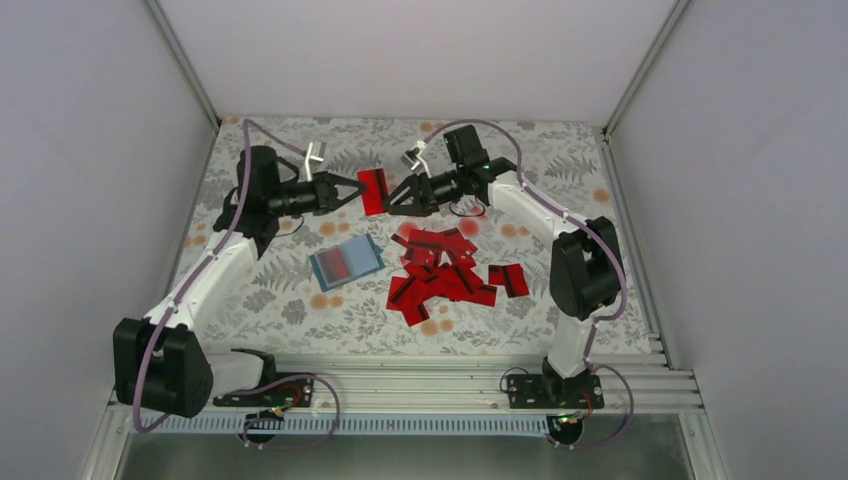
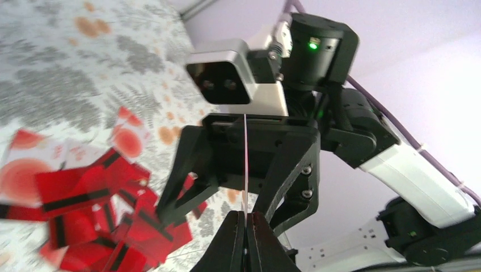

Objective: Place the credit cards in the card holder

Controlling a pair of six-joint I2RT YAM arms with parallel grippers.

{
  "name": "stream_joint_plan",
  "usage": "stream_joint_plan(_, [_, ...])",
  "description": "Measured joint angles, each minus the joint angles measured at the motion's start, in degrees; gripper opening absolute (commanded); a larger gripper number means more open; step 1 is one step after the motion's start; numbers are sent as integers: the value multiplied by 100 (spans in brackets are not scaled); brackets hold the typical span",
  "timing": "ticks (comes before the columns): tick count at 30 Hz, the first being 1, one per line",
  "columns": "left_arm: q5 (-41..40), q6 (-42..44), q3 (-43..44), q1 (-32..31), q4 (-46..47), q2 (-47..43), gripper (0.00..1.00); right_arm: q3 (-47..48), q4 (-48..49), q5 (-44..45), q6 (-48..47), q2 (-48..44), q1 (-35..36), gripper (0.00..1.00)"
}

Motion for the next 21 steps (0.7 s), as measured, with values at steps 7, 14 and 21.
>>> stream_joint_plan(7, [-251, 595, -866, 1038, -1335, -675, 2, -595, 4, 581, 76, -17, -26, 68])
stream_joint_plan(14, [-321, 1300, -1864, 2098, -2529, -892, 2, -647, 7, 914, 125, 120, -17, 64])
stream_joint_plan(21, [-461, 1974, -2046, 2199, -3139, -551, 2, -680, -24, 1231, 101, 483, 114, 61])
